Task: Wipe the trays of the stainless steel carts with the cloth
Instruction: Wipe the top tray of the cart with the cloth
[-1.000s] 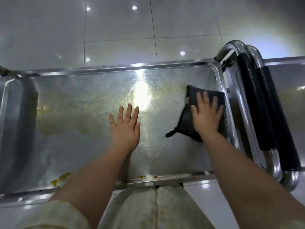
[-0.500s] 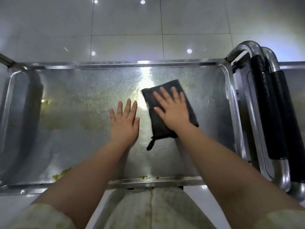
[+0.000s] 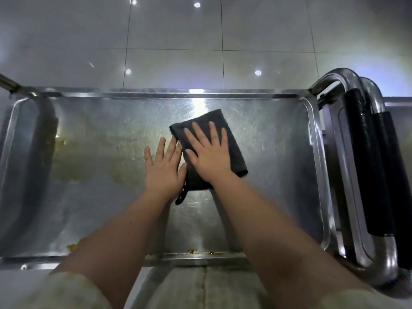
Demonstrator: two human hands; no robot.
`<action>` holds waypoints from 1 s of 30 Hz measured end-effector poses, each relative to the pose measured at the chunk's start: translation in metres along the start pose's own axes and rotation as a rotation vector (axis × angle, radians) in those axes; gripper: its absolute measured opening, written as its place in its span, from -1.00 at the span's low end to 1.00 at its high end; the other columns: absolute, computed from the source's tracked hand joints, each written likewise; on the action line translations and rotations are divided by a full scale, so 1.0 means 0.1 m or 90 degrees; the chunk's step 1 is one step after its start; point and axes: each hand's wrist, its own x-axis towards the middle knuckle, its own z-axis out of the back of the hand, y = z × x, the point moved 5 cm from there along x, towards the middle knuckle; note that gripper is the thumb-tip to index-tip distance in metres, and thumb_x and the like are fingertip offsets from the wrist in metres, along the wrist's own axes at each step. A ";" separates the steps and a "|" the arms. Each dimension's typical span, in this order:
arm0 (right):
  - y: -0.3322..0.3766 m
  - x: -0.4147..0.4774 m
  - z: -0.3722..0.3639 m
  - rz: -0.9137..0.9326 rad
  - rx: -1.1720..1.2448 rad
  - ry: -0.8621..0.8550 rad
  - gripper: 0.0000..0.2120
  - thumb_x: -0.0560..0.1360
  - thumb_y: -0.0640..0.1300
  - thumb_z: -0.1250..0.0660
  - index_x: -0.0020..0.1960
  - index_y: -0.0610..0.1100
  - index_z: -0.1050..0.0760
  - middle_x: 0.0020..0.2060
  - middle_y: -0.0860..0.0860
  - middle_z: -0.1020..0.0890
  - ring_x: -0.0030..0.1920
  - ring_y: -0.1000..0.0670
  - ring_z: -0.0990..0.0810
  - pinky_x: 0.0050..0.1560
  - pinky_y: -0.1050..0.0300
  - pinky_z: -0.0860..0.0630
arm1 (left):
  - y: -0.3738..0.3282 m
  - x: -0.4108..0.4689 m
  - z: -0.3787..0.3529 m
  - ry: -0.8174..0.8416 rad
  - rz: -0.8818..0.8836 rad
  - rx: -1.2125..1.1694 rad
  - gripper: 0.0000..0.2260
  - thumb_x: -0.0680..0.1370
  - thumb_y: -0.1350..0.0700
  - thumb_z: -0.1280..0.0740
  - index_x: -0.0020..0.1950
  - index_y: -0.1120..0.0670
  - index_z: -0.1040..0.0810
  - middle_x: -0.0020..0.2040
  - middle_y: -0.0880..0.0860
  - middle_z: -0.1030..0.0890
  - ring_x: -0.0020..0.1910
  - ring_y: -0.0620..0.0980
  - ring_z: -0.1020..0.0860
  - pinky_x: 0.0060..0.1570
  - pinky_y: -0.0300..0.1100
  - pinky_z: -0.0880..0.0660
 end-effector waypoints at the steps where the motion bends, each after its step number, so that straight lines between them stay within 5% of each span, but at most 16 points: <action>1: 0.02 0.04 0.00 0.031 -0.002 0.001 -0.44 0.62 0.26 0.09 0.58 0.19 0.07 0.59 0.12 0.03 0.57 -0.17 0.13 0.49 -0.26 0.28 | 0.00 0.00 0.00 -0.006 0.003 -0.006 -0.41 0.60 -0.17 0.13 0.60 0.02 -0.13 0.61 -0.01 -0.04 0.59 0.09 0.04 0.47 0.30 0.14; 4: -0.61 0.12 0.07 -0.047 0.018 -0.053 -0.44 0.61 0.27 0.01 0.57 0.22 0.03 0.58 0.13 -0.01 0.57 -0.14 0.07 0.48 -0.21 0.24 | 0.00 -0.01 -0.01 -0.023 0.005 -0.023 -0.45 0.62 -0.17 0.11 0.61 -0.06 -0.03 0.61 -0.05 0.00 0.59 0.07 0.07 0.48 0.27 0.17; 9: -2.21 -0.22 0.25 -0.408 0.067 -0.086 -0.43 0.60 0.28 0.15 0.58 0.20 0.07 0.59 0.09 0.01 0.57 -0.15 0.10 0.50 -0.30 0.16 | -0.01 0.01 -0.03 -0.018 -0.002 -0.013 -0.44 0.63 -0.20 0.18 0.62 -0.09 0.05 0.61 -0.05 0.05 0.59 0.07 0.12 0.47 0.28 0.22; 13: -1.97 -0.16 0.23 -0.530 0.110 -0.105 -0.43 0.60 0.25 0.14 0.59 0.16 0.08 0.59 0.11 0.04 0.57 -0.18 0.15 0.47 -0.35 0.20 | -0.01 0.02 -0.02 -0.016 0.000 -0.012 -0.44 0.63 -0.20 0.20 0.62 -0.07 0.06 0.61 -0.03 0.06 0.59 0.08 0.13 0.47 0.30 0.22; 15: -1.51 0.16 0.25 -0.492 0.129 -0.103 -0.42 0.61 0.23 0.08 0.59 0.16 0.09 0.59 0.12 0.05 0.57 -0.19 0.13 0.47 -0.36 0.19 | -0.01 0.02 -0.02 -0.017 -0.003 -0.012 -0.45 0.63 -0.19 0.18 0.62 -0.07 0.05 0.61 -0.03 0.06 0.59 0.08 0.13 0.47 0.30 0.21; 19: -0.35 0.66 0.20 -0.148 0.035 -0.050 -0.44 0.62 0.23 0.12 0.58 0.17 0.16 0.58 0.13 0.11 0.57 -0.16 0.18 0.44 -0.32 0.32 | 0.01 0.03 -0.03 -0.023 -0.002 -0.013 -0.44 0.61 -0.16 0.07 0.61 -0.09 0.00 0.61 -0.05 0.02 0.59 0.07 0.09 0.47 0.29 0.19; 22: -0.28 0.65 0.17 -0.001 0.003 -0.024 -0.45 0.62 0.26 0.12 0.57 0.20 0.10 0.59 0.13 0.05 0.57 -0.12 0.15 0.48 -0.29 0.28 | 0.01 0.04 -0.02 -0.022 -0.009 -0.015 -0.43 0.59 -0.15 0.02 0.61 -0.10 0.00 0.61 -0.05 0.01 0.59 0.08 0.06 0.47 0.30 0.18; 24: -0.72 0.58 0.22 -0.047 0.018 -0.044 -0.44 0.61 0.28 0.07 0.57 0.23 0.07 0.59 0.14 0.04 0.58 -0.10 0.12 0.48 -0.26 0.26 | 0.01 0.05 -0.02 -0.021 -0.005 -0.006 -0.44 0.61 -0.17 0.08 0.61 -0.11 0.04 0.61 -0.06 0.04 0.59 0.07 0.09 0.47 0.28 0.21; 30: -2.35 -0.08 0.34 -0.460 0.081 -0.085 -0.41 0.58 0.30 0.18 0.58 0.19 0.09 0.59 0.09 0.05 0.57 -0.14 0.15 0.47 -0.36 0.15 | -0.02 0.08 -0.01 -0.012 -0.006 -0.009 -0.44 0.63 -0.21 0.19 0.61 -0.09 0.05 0.62 -0.04 0.05 0.59 0.07 0.12 0.47 0.27 0.25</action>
